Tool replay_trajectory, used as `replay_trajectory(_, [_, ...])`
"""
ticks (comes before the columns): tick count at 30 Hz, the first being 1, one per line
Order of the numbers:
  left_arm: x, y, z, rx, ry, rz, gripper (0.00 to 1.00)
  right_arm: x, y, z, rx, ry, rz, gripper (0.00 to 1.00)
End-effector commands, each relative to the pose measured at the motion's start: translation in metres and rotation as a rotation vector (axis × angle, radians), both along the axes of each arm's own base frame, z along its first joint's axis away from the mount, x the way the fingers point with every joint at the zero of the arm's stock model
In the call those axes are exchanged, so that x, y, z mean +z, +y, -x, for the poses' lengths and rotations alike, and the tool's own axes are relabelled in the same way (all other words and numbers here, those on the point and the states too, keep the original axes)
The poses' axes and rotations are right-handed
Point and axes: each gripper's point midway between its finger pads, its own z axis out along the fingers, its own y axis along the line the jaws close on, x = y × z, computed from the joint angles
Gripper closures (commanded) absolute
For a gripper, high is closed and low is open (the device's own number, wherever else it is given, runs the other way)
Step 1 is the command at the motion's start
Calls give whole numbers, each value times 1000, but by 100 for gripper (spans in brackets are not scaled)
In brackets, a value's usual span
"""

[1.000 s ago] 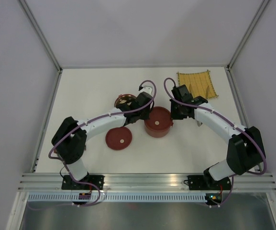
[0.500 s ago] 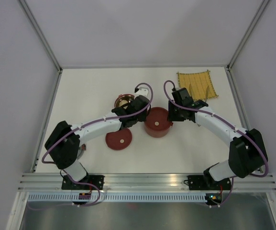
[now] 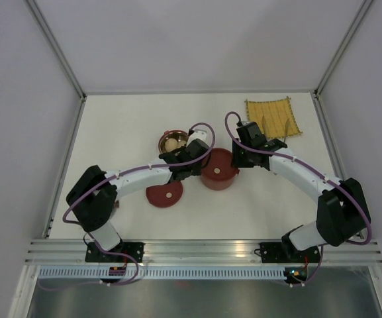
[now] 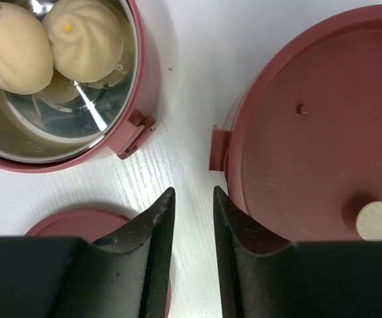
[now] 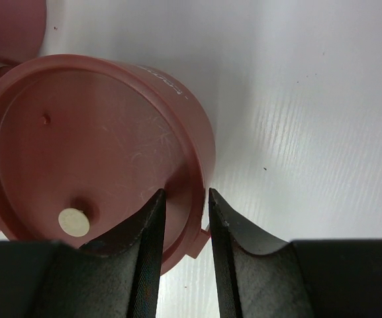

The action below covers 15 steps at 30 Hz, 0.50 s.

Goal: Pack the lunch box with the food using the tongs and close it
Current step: Close the box lid on the packing box.

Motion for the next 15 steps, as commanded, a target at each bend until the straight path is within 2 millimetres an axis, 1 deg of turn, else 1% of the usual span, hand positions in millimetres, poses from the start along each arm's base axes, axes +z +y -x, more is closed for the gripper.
replay_trajectory(1, [31,3,-8,45,-68,29,63,-27,-20,18,5,101,119,62])
replay_trajectory(6, [76,1,-11,41,-130,89,59,-25,-18,16,16,102,125,59])
replay_trajectory(7, [87,-2,-13,36,-146,108,57,-25,-19,16,17,100,126,59])
replay_trajectory(9, [99,-5,-16,22,-165,116,55,-22,-19,15,23,92,126,59])
replay_trajectory(10, [109,-9,-19,20,-181,131,53,-20,-18,15,28,88,125,59])
replay_trajectory(12, [111,-14,-22,8,-178,145,50,-15,-17,12,36,77,123,58])
replay_trajectory(15, [104,-22,-22,-7,-151,162,49,-9,-16,8,41,67,128,58])
